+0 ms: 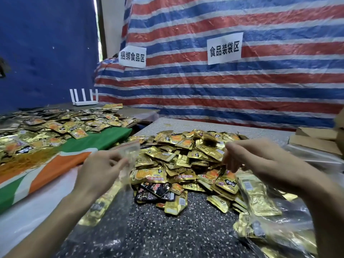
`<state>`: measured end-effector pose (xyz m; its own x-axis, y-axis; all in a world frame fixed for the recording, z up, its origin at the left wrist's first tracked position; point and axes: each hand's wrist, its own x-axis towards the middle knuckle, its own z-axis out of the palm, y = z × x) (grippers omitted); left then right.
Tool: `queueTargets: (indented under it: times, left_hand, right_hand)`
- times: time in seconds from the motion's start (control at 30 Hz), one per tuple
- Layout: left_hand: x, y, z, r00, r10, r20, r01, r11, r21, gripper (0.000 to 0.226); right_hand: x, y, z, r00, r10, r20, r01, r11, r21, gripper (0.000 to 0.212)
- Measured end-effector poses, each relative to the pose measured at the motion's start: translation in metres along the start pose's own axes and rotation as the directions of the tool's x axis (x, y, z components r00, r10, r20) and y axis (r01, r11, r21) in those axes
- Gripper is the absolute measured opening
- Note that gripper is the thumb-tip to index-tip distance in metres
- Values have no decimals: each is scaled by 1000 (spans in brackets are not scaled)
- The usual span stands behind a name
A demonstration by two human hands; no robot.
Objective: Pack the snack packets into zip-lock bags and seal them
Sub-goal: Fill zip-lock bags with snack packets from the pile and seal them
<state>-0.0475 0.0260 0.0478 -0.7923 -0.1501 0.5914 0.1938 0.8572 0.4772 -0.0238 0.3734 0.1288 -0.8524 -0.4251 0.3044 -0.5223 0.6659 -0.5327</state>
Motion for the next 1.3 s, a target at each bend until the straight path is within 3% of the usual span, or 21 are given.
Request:
queueTargets:
  times: [0.1,0.17,0.27,0.33,0.43,0.5,0.6,0.7,0.8,1.0,1.17,1.3]
  left_hand:
    - [1,53,8,960,278,24,-260,921,-290,4]
    - [3,84,14,880,474,16,-430,811,-397,6]
    - [6,122,27,735,676,42,-566,647,-512,8]
    - [8,139,40,662,749,36,-610,566,-554,15]
    - [10,156,54,584,811,33,-666,503,-551,14]
    - [14,160,53,590,801,101,-582,508,-635,9]
    - [26,163,45,614,710,344,-235,581,-779,22]
    - [37,171,50,663,489,567,78,707,-702,73]
    - [38,182,61,648,302,699,294,748,-595,69]
    - [42,178,72,614,340,713,411,634,-655,36]
    - [40,181,81,569,373,733,377,673,-636,25]
    - [44,166,80,633,301,713,306,749,-588,26]
  right_hand:
    - [4,1,6,991,136,7,-136,983,127,87]
    - [5,2,8,977,209,32,-211,956,204,95]
    - [5,3,5,959,273,71,-282,932,230,94]
    - [2,4,1,947,307,93,-320,920,228,89]
    - [-3,2,-6,934,351,69,-357,910,208,64]
    - [-7,1,-11,921,382,80,-391,898,205,57]
    - [-10,-4,-17,895,441,68,-445,877,181,47]
    - [-9,-4,-16,914,401,57,-405,902,148,55]
    - [-8,-8,-11,941,338,-3,-338,940,46,62]
    - [-2,-13,-6,936,346,61,-346,938,-19,51]
    - [3,-12,4,916,393,82,-389,919,-68,47]
    - [4,-8,3,884,459,89,-460,888,-15,56]
